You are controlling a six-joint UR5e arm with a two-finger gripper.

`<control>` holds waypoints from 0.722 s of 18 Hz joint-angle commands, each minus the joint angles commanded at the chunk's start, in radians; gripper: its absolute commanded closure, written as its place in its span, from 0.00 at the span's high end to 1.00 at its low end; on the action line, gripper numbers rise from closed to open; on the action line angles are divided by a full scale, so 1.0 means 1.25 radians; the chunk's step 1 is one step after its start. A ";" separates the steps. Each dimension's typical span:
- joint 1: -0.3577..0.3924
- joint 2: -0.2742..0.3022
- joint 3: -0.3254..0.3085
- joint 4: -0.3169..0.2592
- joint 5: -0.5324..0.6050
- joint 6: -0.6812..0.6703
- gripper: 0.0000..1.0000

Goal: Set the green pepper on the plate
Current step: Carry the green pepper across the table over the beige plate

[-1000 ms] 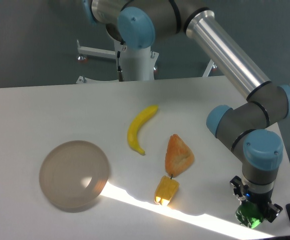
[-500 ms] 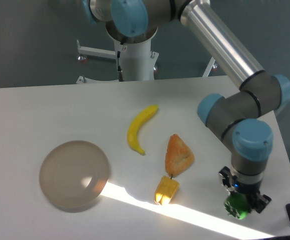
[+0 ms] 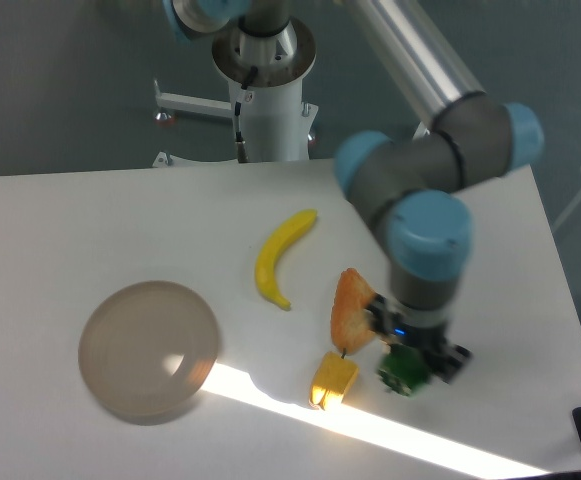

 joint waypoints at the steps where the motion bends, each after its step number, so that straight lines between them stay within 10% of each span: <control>1: -0.022 0.003 -0.003 0.001 -0.006 -0.044 0.49; 13: -0.200 -0.016 -0.074 0.071 -0.050 -0.376 0.49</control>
